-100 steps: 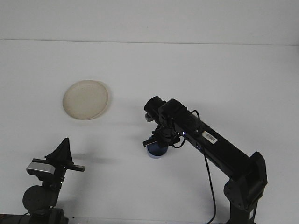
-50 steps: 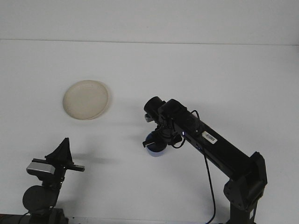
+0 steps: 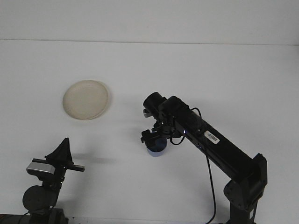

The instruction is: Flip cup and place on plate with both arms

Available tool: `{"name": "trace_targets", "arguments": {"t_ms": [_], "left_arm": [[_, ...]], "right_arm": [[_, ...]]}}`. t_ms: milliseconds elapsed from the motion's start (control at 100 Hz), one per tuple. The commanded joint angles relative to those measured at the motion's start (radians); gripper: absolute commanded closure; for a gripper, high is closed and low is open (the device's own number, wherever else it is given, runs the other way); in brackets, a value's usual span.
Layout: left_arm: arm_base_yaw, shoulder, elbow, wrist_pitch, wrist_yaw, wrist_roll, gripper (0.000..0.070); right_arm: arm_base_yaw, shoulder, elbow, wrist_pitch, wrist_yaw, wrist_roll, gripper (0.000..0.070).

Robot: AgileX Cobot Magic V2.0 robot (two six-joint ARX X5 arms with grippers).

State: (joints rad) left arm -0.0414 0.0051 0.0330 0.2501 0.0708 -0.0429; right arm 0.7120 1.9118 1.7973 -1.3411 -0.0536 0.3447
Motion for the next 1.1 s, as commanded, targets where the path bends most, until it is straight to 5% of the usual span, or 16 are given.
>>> {"name": "trace_targets", "arguments": {"t_ms": [0, 360, 830, 1090], "left_arm": [[0.001, -0.001, -0.018, 0.012, 0.0, -0.002, 0.0688], [0.001, -0.001, -0.018, 0.012, 0.0, -0.002, 0.0688], [0.001, -0.001, -0.018, 0.013, 0.0, -0.002, 0.0688], [0.001, -0.001, -0.018, 0.012, 0.0, -0.002, 0.0688]], "right_arm": [[0.005, 0.005, 0.049, -0.028, -0.002, -0.021, 0.0124], [-0.08, -0.143, 0.093, -0.03, 0.012, -0.078, 0.0124], [-0.364, -0.292, 0.073, -0.029, 0.273, -0.132, 0.0125], [-0.478, -0.471, -0.175, 0.116, 0.282, -0.166, 0.0124]]}}
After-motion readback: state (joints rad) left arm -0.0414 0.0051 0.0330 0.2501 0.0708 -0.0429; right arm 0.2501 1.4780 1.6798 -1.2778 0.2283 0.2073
